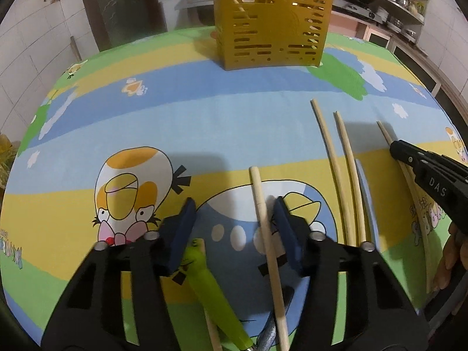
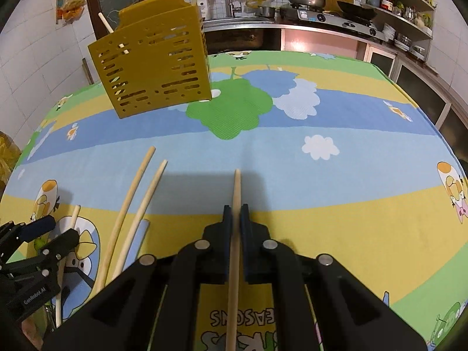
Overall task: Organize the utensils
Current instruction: 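Close the right tool on a wooden chopstick while the left tool grasps another chopstick, then lift both held chopsticks and carry them over the yellow caddy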
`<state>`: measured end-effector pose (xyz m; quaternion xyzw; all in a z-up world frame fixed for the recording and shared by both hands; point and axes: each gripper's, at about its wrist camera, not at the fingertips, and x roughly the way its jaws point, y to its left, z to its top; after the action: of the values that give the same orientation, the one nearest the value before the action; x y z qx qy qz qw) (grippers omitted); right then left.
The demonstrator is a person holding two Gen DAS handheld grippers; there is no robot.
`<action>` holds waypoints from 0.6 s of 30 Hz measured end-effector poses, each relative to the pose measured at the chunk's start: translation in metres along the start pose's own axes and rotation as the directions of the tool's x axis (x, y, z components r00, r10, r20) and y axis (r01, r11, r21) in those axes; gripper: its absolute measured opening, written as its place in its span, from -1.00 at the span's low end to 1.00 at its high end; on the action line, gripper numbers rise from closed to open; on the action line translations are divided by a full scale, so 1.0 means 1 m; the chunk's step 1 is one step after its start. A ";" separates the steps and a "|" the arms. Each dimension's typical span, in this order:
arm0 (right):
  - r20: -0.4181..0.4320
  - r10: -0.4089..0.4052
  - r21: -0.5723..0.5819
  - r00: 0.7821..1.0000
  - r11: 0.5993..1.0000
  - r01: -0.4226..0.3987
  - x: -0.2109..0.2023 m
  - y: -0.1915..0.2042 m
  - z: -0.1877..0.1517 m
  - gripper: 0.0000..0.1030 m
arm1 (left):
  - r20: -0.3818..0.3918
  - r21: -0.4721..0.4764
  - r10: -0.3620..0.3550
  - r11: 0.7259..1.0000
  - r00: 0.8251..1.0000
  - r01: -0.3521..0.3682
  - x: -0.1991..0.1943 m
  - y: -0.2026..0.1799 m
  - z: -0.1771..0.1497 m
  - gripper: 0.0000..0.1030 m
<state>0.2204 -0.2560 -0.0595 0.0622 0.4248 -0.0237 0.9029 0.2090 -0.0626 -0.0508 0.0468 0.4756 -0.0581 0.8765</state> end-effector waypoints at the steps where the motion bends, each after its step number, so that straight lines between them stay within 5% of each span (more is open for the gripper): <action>1: -0.003 0.001 0.002 1.000 1.000 -0.001 0.001 0.000 0.001 -0.87 | -0.004 0.006 -0.001 1.000 1.000 0.001 0.000 -0.002 0.000 -0.28; 8: -0.037 -0.002 0.007 0.999 1.000 0.002 0.004 -0.001 0.005 -0.87 | -0.031 0.035 -0.009 0.999 0.999 0.010 0.004 -0.011 0.008 -0.87; 18: 0.039 0.048 0.063 0.998 0.997 -0.050 -0.010 -0.007 0.007 -0.88 | 0.005 -0.048 -0.054 0.997 0.999 0.054 -0.001 0.001 0.023 -0.91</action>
<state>0.2190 -0.2638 -0.0476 0.1009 0.4052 -0.0161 0.9085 0.2273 -0.0643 -0.0376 0.0129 0.4765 -0.0705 0.8762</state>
